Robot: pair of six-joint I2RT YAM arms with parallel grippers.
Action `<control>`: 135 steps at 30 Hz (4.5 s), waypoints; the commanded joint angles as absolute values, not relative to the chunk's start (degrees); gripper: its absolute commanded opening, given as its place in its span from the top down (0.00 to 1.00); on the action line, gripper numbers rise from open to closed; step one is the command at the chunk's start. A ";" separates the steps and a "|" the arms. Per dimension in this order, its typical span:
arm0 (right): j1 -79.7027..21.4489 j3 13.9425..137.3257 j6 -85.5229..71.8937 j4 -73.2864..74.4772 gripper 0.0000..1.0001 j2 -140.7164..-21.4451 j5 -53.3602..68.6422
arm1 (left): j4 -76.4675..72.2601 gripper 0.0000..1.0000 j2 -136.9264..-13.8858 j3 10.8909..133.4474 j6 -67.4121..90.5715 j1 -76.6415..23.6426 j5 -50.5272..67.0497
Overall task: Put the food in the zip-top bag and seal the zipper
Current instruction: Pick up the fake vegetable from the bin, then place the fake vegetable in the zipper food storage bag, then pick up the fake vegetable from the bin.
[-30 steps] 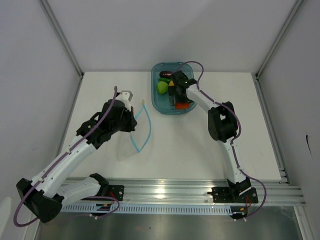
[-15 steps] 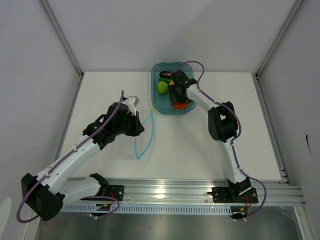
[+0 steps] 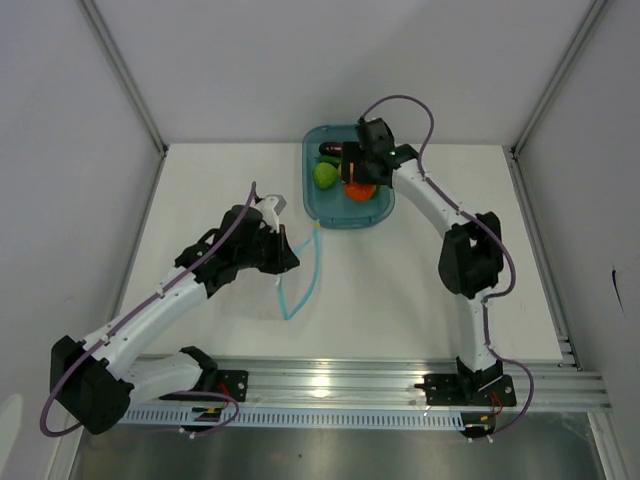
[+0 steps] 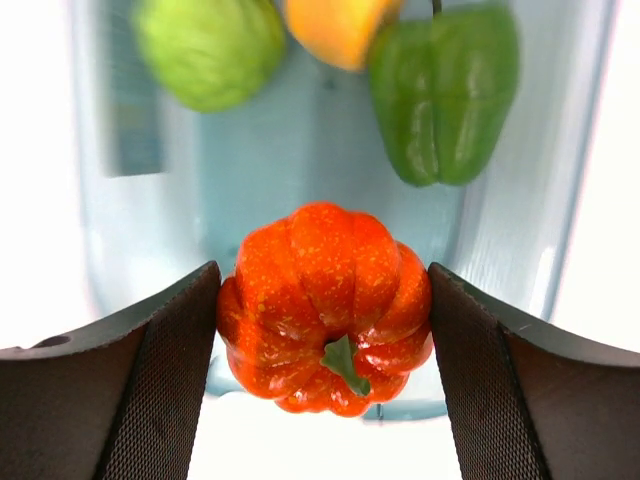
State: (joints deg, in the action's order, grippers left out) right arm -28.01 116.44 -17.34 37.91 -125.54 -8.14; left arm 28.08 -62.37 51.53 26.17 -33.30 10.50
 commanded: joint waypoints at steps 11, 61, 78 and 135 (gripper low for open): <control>-37.61 80.20 -24.25 18.82 0.94 -86.24 1.04 | 21.80 0.99 -65.65 53.52 29.71 -30.85 23.64; -74.09 45.35 -23.12 0.00 0.72 -63.37 -34.19 | -13.47 1.00 -64.60 39.90 62.41 -26.19 54.06; -71.89 57.91 -24.52 11.07 0.01 -66.27 -32.61 | 7.47 0.99 -59.50 44.47 47.55 -26.19 44.83; -27.16 109.06 -4.14 12.65 0.18 -124.62 -16.96 | 34.28 0.99 -51.68 61.62 24.96 -24.70 6.68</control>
State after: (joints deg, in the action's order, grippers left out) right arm -27.83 104.16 -7.68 13.34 -121.82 -14.26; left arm 38.30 -51.62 62.46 26.26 -24.99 6.17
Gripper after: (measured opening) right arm 0.825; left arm 0.003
